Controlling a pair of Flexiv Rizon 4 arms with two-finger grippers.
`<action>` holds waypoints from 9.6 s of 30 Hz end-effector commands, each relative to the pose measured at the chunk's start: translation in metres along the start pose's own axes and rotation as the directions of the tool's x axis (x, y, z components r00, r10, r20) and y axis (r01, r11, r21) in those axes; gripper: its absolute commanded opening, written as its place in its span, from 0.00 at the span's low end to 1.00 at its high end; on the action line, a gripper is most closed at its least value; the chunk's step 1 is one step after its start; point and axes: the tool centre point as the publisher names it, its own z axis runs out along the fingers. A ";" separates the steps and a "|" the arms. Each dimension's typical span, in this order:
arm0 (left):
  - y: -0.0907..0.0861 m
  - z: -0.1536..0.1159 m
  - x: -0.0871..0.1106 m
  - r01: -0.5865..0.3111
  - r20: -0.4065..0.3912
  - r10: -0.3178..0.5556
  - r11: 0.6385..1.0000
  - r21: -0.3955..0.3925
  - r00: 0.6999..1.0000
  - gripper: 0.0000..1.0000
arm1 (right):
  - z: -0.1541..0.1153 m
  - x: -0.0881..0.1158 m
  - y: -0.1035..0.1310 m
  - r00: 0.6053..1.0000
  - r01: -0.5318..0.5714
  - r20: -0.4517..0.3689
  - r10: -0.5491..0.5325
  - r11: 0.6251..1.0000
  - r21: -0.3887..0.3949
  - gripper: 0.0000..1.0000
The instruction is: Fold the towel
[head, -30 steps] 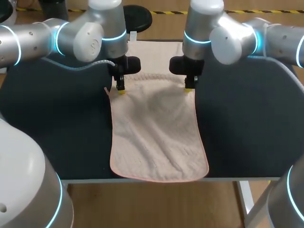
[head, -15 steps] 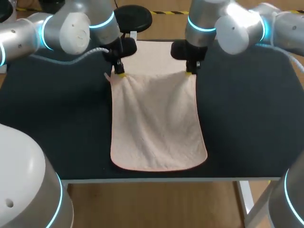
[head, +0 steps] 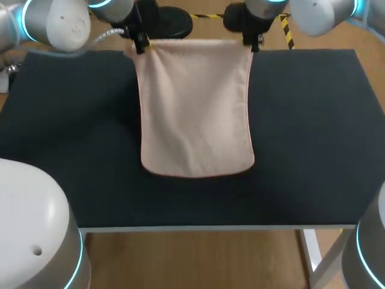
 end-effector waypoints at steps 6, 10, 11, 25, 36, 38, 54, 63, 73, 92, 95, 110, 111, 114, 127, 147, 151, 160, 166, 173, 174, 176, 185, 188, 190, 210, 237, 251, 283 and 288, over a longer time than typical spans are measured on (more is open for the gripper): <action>-0.035 -0.105 -0.047 0.040 0.222 -0.046 0.999 0.030 0.974 0.00 | -0.092 -0.052 0.000 0.992 0.028 0.126 -0.022 0.999 -0.047 0.00; -0.048 -0.121 -0.071 0.029 0.296 -0.042 0.998 0.048 0.954 0.00 | -0.107 -0.079 0.000 0.983 0.038 0.182 -0.027 0.998 -0.055 0.00; -0.050 -0.124 -0.075 0.021 0.312 -0.035 0.999 0.047 0.950 0.00 | -0.109 -0.084 -0.001 0.980 0.042 0.196 -0.031 0.998 -0.051 0.00; -0.089 -0.160 -0.142 -0.001 0.490 -0.042 0.996 0.088 0.871 0.00 | -0.154 -0.187 0.006 0.922 0.128 0.372 -0.111 0.991 -0.022 0.00; -0.082 -0.151 -0.117 0.008 0.448 -0.051 0.995 0.097 0.892 0.00 | -0.146 -0.162 0.009 0.927 0.171 0.343 -0.151 0.985 -0.027 0.00; -0.075 -0.143 -0.098 0.008 0.419 -0.041 0.997 0.081 0.907 0.00 | -0.135 -0.142 0.009 0.941 0.178 0.300 -0.160 0.984 -0.032 0.00; -0.016 -0.124 0.034 0.129 0.169 -0.129 0.992 0.014 0.977 0.00 | -0.093 -0.005 0.023 0.989 0.149 0.008 -0.150 0.976 -0.159 0.00; 0.006 -0.097 0.074 0.175 0.030 -0.174 0.983 -0.060 0.984 0.00 | -0.061 0.033 0.026 0.981 0.141 -0.114 -0.157 0.980 -0.143 0.00; 0.029 -0.026 0.118 0.188 -0.192 -0.222 0.966 -0.179 0.956 0.00 | -0.009 0.063 0.015 0.964 0.138 -0.221 -0.149 0.988 -0.065 0.00; 0.039 0.077 0.071 0.089 -0.221 -0.167 0.941 -0.326 0.961 0.00 | 0.098 0.059 0.000 0.953 0.014 -0.304 0.009 0.997 0.074 0.00; 0.041 0.087 0.063 0.071 -0.221 -0.155 0.935 -0.347 0.963 0.00 | 0.106 0.054 -0.002 0.954 0.005 -0.300 0.021 0.996 0.087 0.00; 0.050 0.120 0.040 0.074 -0.218 -0.164 0.926 -0.370 0.962 0.00 | 0.123 0.036 -0.003 0.966 -0.071 -0.241 0.097 0.991 0.112 0.00; 0.051 0.121 0.038 0.085 -0.213 -0.174 0.925 -0.369 0.961 0.00 | 0.124 0.035 -0.003 0.967 -0.082 -0.233 0.106 0.991 0.108 0.00; 0.053 0.123 0.032 0.113 -0.199 -0.198 0.921 -0.372 0.960 0.00 | 0.131 0.035 -0.001 0.968 -0.092 -0.224 0.115 0.989 0.112 0.00; 0.063 0.084 0.026 0.210 -0.212 -0.269 0.941 -0.266 0.939 1.00 | 0.104 0.040 -0.012 0.968 -0.204 -0.121 0.219 0.971 0.124 1.00; 0.039 0.010 0.066 0.288 -0.575 -0.090 0.920 0.264 0.813 1.00 | 0.057 0.055 -0.001 0.965 -0.222 -0.134 0.225 0.974 0.043 1.00; 0.038 -0.001 0.075 0.239 -0.613 0.014 0.914 0.328 0.790 1.00 | 0.054 0.054 0.001 0.965 -0.226 -0.130 0.229 0.973 0.038 1.00; 0.041 -0.013 0.085 0.264 -0.652 0.119 0.849 0.457 0.748 1.00 | 0.049 0.054 0.004 0.968 -0.217 -0.126 0.219 0.976 0.030 1.00; 0.042 -0.021 0.098 0.183 -0.589 0.213 0.821 0.540 0.780 1.00 | 0.046 0.054 0.003 0.969 -0.208 -0.126 0.211 0.977 0.034 1.00; 0.055 -0.021 0.110 0.147 -0.524 0.205 0.820 0.553 0.827 1.00 | 0.043 0.055 0.003 0.972 -0.195 -0.127 0.198 0.980 0.037 1.00; 0.057 -0.023 0.111 0.146 -0.512 0.197 0.820 0.553 0.836 1.00 | 0.042 0.055 0.004 0.973 -0.191 -0.128 0.194 0.981 0.036 1.00; 0.062 -0.025 0.113 0.159 -0.494 0.163 0.822 0.546 0.854 1.00 | 0.042 0.056 0.005 0.973 -0.185 -0.130 0.188 0.982 0.034 1.00; 0.082 -0.032 0.121 0.189 -0.459 0.084 0.835 0.517 0.884 1.00 | 0.041 0.058 0.013 0.978 -0.152 -0.139 0.153 0.988 0.017 1.00; 0.087 -0.032 0.123 0.194 -0.455 0.067 0.842 0.503 0.888 1.00 | 0.040 0.059 0.014 0.980 -0.144 -0.140 0.145 0.989 0.014 1.00; 0.089 -0.032 0.122 0.198 -0.447 0.054 0.844 0.498 0.893 1.00 | 0.039 0.059 0.014 0.980 -0.137 -0.142 0.137 0.991 0.009 1.00; 0.090 -0.034 0.118 0.205 -0.417 0.022 0.847 0.490 0.909 1.00 | 0.024 0.059 0.012 0.975 0.113 -0.195 -0.111 0.994 0.001 1.00; 0.090 -0.034 0.118 0.205 -0.417 0.022 0.847 0.490 0.909 1.00 | 0.017 0.064 0.036 0.842 -0.536 -0.286 0.457 0.768 -0.351 1.00; 0.090 -0.034 0.118 0.205 -0.417 0.022 0.847 0.490 0.909 1.00 | 0.031 0.075 0.059 0.585 -0.809 -0.412 0.699 0.468 -0.355 1.00; 0.090 -0.034 0.118 0.205 -0.417 0.022 0.847 0.490 0.909 1.00 | 0.068 0.108 0.035 0.244 -0.970 -0.509 0.825 0.202 -0.137 1.00; 0.090 -0.034 0.118 0.205 -0.417 0.022 0.847 0.490 0.909 1.00 | 0.076 0.109 0.017 0.148 -0.989 -0.576 0.804 0.132 -0.069 1.00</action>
